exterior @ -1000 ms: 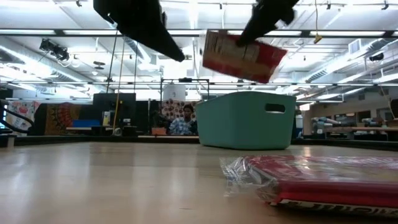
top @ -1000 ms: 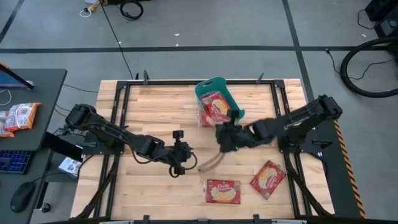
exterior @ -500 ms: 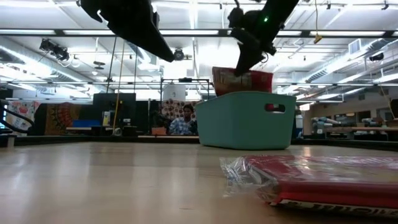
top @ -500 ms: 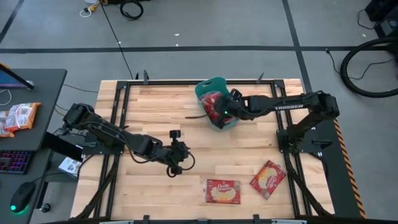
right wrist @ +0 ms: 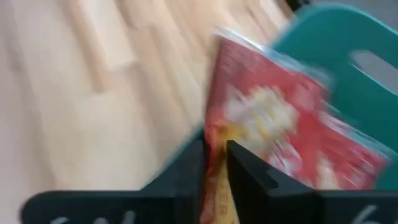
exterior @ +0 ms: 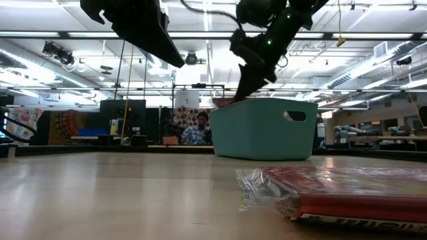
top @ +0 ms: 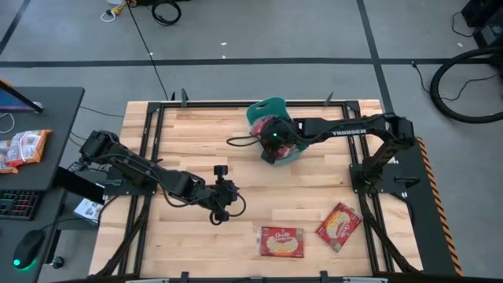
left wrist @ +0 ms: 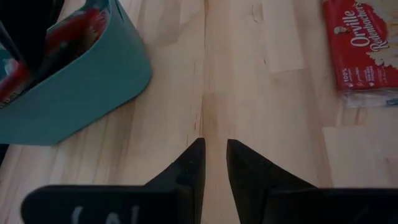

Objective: Sort popcorn bags into baskets
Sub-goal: Put the red popcorn bag into the green bin

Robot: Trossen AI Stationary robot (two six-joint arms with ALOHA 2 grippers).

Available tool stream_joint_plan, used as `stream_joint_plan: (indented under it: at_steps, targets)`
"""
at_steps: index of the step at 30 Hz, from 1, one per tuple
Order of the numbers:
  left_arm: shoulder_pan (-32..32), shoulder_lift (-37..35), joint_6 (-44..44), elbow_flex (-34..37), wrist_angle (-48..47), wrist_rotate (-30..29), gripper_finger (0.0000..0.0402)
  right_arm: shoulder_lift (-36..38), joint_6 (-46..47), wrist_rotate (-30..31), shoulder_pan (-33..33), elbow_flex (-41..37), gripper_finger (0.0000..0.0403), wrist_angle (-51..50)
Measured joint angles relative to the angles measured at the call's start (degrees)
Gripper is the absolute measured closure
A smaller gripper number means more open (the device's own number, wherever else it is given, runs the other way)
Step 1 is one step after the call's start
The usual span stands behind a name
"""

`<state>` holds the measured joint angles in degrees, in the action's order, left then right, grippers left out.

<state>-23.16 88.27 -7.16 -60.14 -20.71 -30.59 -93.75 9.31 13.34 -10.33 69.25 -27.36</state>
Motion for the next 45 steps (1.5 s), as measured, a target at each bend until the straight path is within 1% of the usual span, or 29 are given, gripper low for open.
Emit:
stream_joint_plan:
  at_steps: [2, 5, 9, 15, 17, 19, 22, 24, 29, 31, 34, 38, 42, 45]
  targets:
    - [0.02, 0.0, -0.04, 0.0, -0.34, -0.02, 0.0331, 0.12, -0.37, -1.47, 0.06, 0.0, 0.0312, 1.91]
    - [0.04, 0.01, -0.13, 0.0, -0.35, -0.02, 0.0331, 0.83, -0.46, -1.84, 0.05, 0.11, 0.0284, 1.86]
    - [0.04, 0.02, -0.15, 0.0, -0.39, 0.0, 0.0331, 1.02, 1.19, -1.8, -0.47, 0.31, 0.0259, -0.1]
    - [0.04, 0.02, -0.15, 0.0, -0.24, -0.02, 0.0331, 2.64, 0.68, -1.91, -0.84, 0.31, 0.025, -1.93]
    - [0.04, 0.03, -0.15, 0.0, -0.3, 0.0, 0.0331, 3.91, -0.97, -2.99, -0.97, 0.31, 0.0251, -2.74]
    - [0.04, 0.04, -0.17, 0.0, -0.28, 0.0, 0.0331, 5.28, -3.77, -5.43, -1.03, 0.35, 0.0251, -3.77]
    - [0.04, 0.04, -0.17, 0.0, -0.21, 0.74, 0.0331, 6.95, -6.41, -10.94, 0.52, 0.35, 0.0251, -4.91]
    - [0.04, 0.04, -0.17, 0.0, -0.17, 1.38, 0.0331, 8.08, -7.37, -13.63, 2.62, 0.35, 0.0251, -4.88]
    - [0.11, 0.07, 0.07, 0.0, -0.13, 1.95, 0.0331, 8.27, -9.24, -16.49, 10.05, -0.01, 0.0252, -4.56]
    - [0.11, 0.07, 0.09, 0.0, -0.08, 1.95, 0.0331, 8.13, -9.06, -17.6, 13.61, -1.25, 0.0252, -3.23]
    - [0.11, 0.07, 0.11, 0.0, -0.13, 1.96, 0.0331, 8.08, -8.89, -17.74, 19.29, -4.46, 0.0252, -0.82]
    - [0.11, 0.07, 0.14, 0.0, -0.18, 1.98, 0.0331, 7.77, -3.97, -17.69, 26.49, -9.4, 0.0252, 6.76]
    - [0.11, 0.07, 0.22, 0.0, -0.15, 1.99, 0.0331, 5.55, 0.33, -17.58, 32.74, -14.07, 0.0252, 14.52]
    - [0.11, 0.07, 0.26, 0.0, 0.62, 1.99, 0.0331, 2.57, 3.32, -17.56, 36.18, -15.08, 0.0252, 16.46]
